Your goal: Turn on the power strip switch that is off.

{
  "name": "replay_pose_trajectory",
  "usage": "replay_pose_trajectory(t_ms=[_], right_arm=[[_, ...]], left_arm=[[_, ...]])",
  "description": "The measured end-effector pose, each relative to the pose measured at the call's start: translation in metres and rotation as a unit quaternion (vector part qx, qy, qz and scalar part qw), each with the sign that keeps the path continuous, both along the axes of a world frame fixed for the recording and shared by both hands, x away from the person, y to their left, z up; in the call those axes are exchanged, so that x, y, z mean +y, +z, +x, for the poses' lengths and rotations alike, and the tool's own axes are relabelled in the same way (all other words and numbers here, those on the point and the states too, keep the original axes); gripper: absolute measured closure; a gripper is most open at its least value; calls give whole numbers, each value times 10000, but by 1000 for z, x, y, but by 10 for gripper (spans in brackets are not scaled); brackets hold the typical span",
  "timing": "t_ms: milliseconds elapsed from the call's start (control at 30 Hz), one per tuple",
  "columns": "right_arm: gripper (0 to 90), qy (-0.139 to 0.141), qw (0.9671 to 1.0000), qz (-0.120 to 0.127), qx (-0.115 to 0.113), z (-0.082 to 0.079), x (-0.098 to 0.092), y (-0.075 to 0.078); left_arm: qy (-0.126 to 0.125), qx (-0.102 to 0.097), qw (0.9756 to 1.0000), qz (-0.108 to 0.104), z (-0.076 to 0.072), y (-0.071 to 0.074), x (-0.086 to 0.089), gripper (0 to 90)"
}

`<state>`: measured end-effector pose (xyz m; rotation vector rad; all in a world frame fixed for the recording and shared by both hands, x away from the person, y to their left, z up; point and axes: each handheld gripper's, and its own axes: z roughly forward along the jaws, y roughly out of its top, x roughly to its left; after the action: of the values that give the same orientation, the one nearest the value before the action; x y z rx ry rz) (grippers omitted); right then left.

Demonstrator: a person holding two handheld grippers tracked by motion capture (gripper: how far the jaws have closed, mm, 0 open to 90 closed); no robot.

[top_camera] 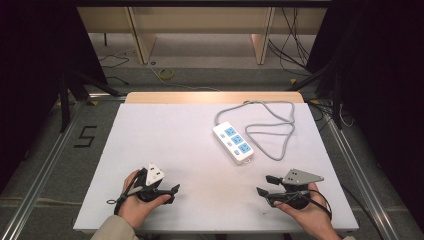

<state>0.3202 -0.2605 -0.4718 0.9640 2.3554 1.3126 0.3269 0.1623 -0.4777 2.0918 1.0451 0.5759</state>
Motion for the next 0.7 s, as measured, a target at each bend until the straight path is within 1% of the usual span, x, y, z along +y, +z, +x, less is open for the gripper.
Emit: replay_pose_trajectory(t_ms=[33, 67, 100, 133, 167, 233, 367, 400, 433, 500, 533, 700], right_arm=[[507, -28, 10000, -60, 31, 0, 0, 0], [507, -28, 10000, -60, 31, 0, 0, 0], [555, -15, 9999, -118, 27, 1, 0, 1], [584, -21, 9999, -166, 39, 0, 0, 1], [584, -21, 9999, -166, 39, 0, 0, 1], [657, 4, 9998, -198, 54, 1, 0, 2], [807, -26, 9993, -371, 20, 3, -1, 4], [807, -26, 9993, -371, 20, 3, -1, 4], [859, -32, 9989, -461, 29, 4, -1, 5], [874, -24, 9987, -506, 44, 4, 0, 5], [900, -30, 9982, -596, 62, 5, 0, 6], [900, -72, 9976, -689, 97, 6, 0, 8]], left_arm=[[2, -3, 10000, 9, 0, 0, 0, 185], [10, -10, 10000, 12, 0, 0, 0, 185], [6, -7, 10000, 30, 0, 0, 1, 187], [14, -18, 10000, 18, 0, 0, 1, 187], [14, -18, 10000, 18, 0, 0, 1, 188], [7, -3, 10000, 9, 0, 0, 2, 188], [26, -18, 10000, 50, 1, 0, 2, 192], [26, -18, 10000, 50, 1, 0, 2, 194], [33, -23, 10000, 44, 1, 0, 2, 194], [31, -14, 10000, 66, 1, 0, 1, 195], [28, -26, 10000, 71, 1, 0, 1, 195], [22, -23, 10000, 78, 0, 0, 0, 196]])
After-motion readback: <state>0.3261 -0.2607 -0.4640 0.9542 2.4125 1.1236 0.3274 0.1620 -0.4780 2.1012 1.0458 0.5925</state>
